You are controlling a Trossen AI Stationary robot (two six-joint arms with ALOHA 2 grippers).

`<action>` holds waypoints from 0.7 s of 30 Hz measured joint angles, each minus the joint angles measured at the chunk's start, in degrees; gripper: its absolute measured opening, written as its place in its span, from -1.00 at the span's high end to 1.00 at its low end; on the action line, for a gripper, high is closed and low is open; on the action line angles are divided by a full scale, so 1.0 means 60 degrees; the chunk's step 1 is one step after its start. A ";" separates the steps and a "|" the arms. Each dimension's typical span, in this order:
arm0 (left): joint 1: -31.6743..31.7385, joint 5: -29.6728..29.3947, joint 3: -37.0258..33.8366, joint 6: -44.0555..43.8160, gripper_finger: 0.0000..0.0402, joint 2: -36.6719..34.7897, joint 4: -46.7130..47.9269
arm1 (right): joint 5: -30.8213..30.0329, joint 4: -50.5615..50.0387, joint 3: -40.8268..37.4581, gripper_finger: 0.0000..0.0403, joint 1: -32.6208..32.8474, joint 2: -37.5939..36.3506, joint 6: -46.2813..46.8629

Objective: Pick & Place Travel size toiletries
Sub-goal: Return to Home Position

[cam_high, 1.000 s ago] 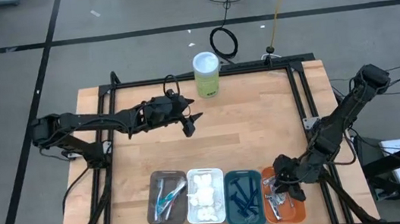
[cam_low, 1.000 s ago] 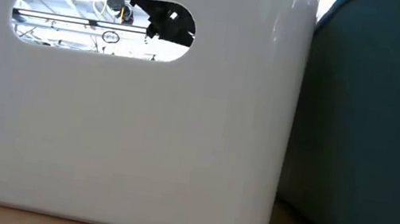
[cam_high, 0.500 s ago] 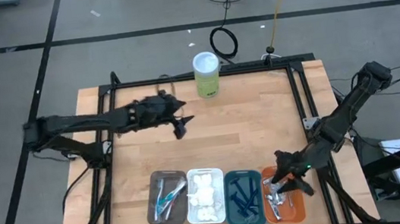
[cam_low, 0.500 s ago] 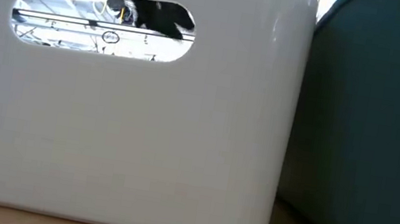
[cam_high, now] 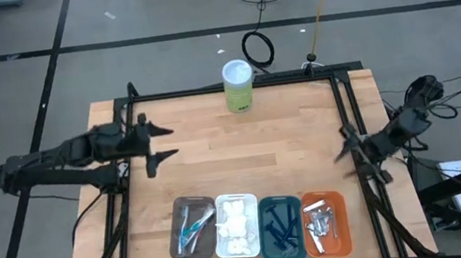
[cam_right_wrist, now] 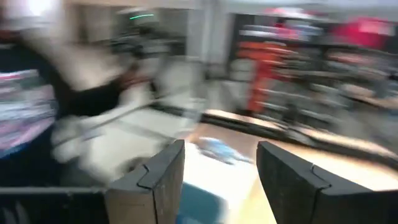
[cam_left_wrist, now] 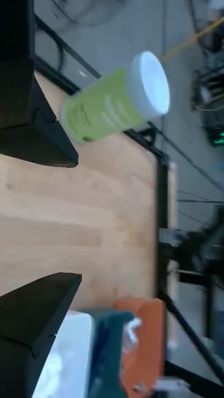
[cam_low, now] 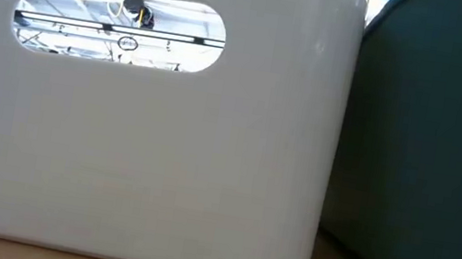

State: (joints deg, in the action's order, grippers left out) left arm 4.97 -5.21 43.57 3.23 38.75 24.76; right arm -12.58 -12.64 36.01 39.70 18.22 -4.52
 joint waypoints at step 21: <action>0.0364 0.1664 -0.5855 -0.0802 -0.41 -0.3862 -0.4797 | -0.4199 0.3282 -0.4529 0.06 -0.0182 -0.3013 0.0095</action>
State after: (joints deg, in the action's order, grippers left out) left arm 7.16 4.78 8.44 -1.58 15.57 -4.02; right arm -37.78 7.06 8.83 38.61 0.14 -3.95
